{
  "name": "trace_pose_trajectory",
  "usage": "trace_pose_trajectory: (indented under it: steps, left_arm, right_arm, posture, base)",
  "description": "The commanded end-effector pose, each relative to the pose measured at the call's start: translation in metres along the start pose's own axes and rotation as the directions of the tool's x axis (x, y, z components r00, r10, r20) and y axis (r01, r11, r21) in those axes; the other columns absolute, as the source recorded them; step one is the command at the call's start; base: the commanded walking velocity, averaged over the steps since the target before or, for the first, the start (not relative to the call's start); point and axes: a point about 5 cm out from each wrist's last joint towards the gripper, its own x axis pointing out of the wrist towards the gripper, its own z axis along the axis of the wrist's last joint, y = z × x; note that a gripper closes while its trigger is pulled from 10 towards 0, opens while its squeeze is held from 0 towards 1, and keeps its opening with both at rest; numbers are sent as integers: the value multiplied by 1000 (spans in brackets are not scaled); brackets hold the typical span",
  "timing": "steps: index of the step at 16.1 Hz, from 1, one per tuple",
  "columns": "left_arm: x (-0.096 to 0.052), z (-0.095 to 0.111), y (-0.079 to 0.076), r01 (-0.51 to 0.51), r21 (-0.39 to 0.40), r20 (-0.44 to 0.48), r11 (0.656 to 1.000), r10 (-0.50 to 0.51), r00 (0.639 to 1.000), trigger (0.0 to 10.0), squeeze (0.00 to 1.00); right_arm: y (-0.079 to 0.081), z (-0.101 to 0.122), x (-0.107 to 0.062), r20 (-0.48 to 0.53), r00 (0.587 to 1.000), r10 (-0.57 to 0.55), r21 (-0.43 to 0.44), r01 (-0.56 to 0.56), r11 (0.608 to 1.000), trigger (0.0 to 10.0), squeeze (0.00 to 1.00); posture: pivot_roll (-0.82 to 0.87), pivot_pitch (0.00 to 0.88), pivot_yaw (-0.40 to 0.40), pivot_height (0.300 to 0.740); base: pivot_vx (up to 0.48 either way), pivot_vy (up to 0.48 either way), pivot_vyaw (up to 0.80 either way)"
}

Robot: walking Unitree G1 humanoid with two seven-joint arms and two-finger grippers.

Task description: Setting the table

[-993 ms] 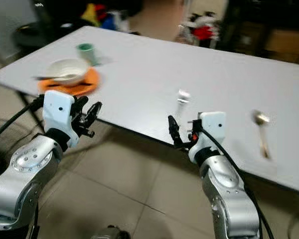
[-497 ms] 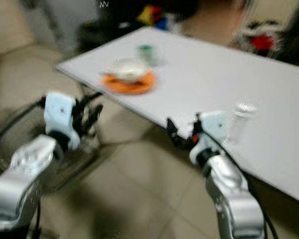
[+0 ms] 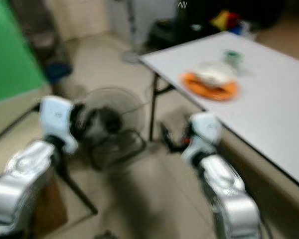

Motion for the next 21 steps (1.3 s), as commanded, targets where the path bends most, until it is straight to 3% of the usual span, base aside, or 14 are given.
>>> trace_pose_trajectory:
  steps: [1, 3, 9, 18, 21]
  left_arm:
    - [1, 3, -3, 10, 0, 17, 1000, -10, 1000, 10000, 0]
    - [1, 3, -1, 7, 3, 18, 1000, -7, 1000, 10000, 0]
    - [2, 6, 2, 4, 17, 27, 1000, -4, 1000, 10000, 0]
    - [-2, 6, 9, -40, 14, 29, 999, 39, 999, 10000, 0]
    - [-1, 11, 9, -62, -10, 65, 998, 63, 996, 10000, 0]
  right_arm:
    - [-5, 3, -2, 6, 1000, -19, -16, 19, 1000, 10000, 1000]
    - [-7, 5, -1, 19, 999, -47, -36, 47, 998, 10000, 1000]
    - [-8, 15, 4, 95, 991, -93, -42, 98, 994, 10000, 1000]
    - [-8, 27, 12, 135, 990, -45, -71, 55, 996, 10000, 1000]
    - [-1, 21, 13, 84, 996, 22, -41, -19, 999, 10000, 1000]
  posture:
    - [72, 0, 46, 740]
    - [73, 0, 49, 740]
    - [84, 0, 50, 740]
    - [114, 0, 32, 740]
    - [120, 0, 26, 740]
  base:
    - [0, 341, 800]
    - [0, 341, 800]
    - [0, 341, 0]
    - [0, 338, 0]
    - [0, 0, 0]
